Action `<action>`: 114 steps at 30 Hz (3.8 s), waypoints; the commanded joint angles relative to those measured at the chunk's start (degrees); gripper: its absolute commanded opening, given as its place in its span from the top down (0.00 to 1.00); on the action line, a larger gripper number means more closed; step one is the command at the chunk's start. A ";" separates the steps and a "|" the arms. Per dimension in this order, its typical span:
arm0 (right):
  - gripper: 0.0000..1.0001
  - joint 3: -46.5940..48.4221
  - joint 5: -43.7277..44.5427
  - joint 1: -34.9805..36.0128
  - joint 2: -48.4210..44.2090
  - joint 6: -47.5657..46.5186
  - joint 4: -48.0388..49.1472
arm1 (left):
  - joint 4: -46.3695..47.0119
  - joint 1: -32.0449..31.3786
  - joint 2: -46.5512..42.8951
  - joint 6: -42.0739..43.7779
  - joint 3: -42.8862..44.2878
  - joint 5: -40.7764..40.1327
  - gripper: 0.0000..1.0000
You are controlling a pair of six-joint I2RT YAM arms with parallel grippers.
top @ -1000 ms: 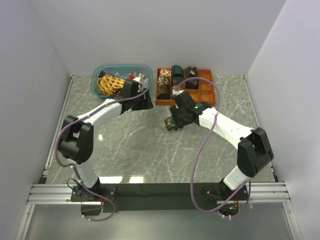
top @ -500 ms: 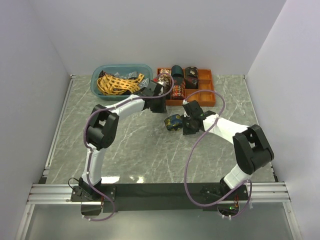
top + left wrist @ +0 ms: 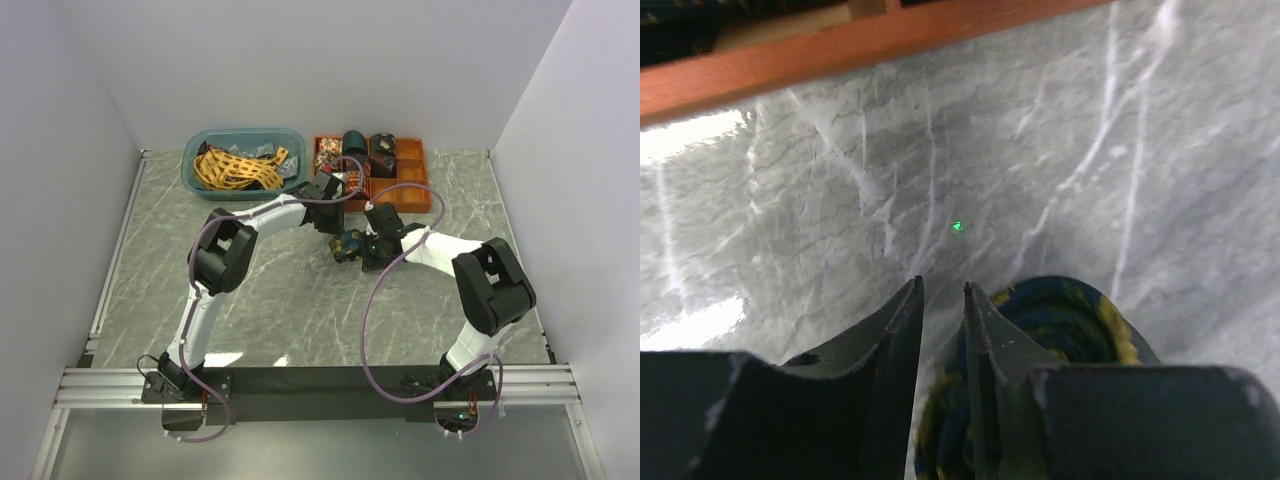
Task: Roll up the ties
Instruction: Roll the tie, then place the rolled tie into the container
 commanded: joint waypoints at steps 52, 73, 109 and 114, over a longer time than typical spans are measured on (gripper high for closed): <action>0.13 13.58 -16.69 -9.94 -6.61 -10.19 -7.25 | 3.01 4.32 -28.63 -7.73 -26.64 1.23 0.29; 0.09 24.67 -43.19 -16.37 16.08 -17.58 -5.67 | 8.47 -1.66 -19.95 -4.83 -23.15 8.53 0.54; 0.95 19.30 -49.61 -16.46 15.29 -16.88 -3.38 | 5.83 -1.39 -15.27 -4.91 -20.51 2.39 0.41; 1.00 25.26 -41.36 -17.51 9.06 -14.50 -7.59 | 4.95 2.90 -24.83 -5.00 -24.90 -1.31 0.16</action>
